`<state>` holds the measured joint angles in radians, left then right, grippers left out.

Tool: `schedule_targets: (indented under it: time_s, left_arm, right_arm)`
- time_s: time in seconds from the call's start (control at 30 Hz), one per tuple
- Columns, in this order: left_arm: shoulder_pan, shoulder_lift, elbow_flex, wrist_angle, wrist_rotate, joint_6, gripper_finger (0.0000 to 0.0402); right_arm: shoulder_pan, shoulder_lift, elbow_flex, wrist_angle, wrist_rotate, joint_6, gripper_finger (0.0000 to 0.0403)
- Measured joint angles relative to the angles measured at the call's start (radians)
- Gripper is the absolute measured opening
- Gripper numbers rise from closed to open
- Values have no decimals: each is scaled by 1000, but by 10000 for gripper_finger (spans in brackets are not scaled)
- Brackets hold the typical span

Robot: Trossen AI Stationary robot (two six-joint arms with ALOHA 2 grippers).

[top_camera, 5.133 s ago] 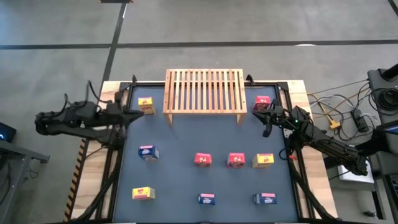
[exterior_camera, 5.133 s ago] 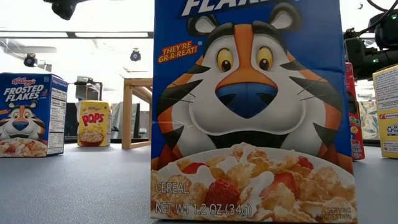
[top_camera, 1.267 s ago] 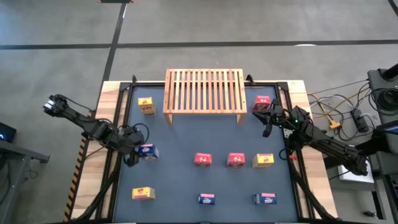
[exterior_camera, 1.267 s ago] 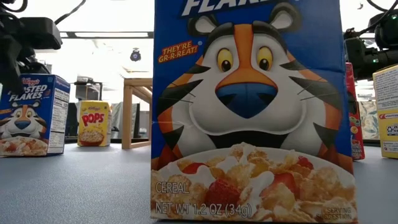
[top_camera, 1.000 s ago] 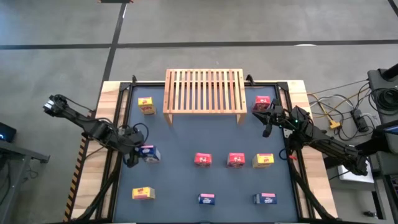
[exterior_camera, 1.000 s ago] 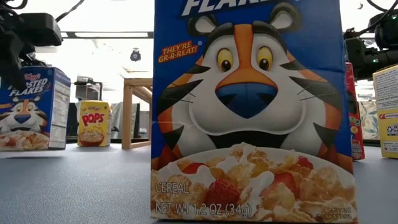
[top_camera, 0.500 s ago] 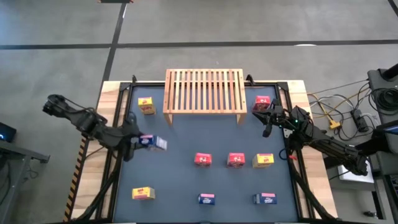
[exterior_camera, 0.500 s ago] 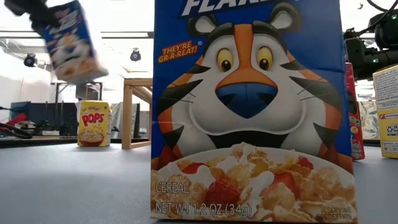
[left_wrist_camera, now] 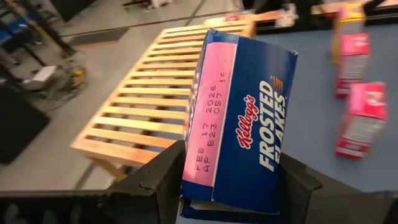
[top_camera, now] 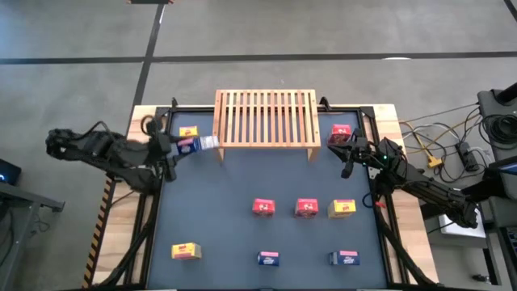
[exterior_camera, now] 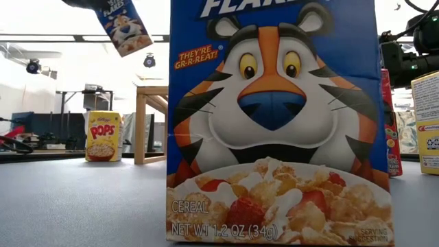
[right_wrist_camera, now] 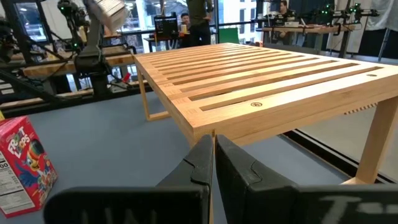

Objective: Stack cereal on shelf
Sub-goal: Put the top blue cereal box on the shelf

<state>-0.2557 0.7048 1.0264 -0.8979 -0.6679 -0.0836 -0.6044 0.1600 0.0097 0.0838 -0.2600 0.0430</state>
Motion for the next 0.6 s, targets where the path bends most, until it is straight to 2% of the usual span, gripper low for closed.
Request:
schedule_targets:
  time_s: [0.1, 0.2, 0.37, 0.6]
  left_arm:
    - [121, 0, 27, 34, 69, 97, 165]
    - [269, 12, 50, 83, 194, 195, 165]
    - [562, 69, 89, 124, 494, 328, 165]
    - [958, 214, 151, 174, 891, 450, 165]
  right_arm:
    - [0, 0, 0, 0, 0, 0, 9]
    - [0, 0, 0, 0, 0, 1, 9]
    - [0, 0, 0, 0, 0, 1, 9]
    - [0, 0, 0, 0, 0, 0, 9]
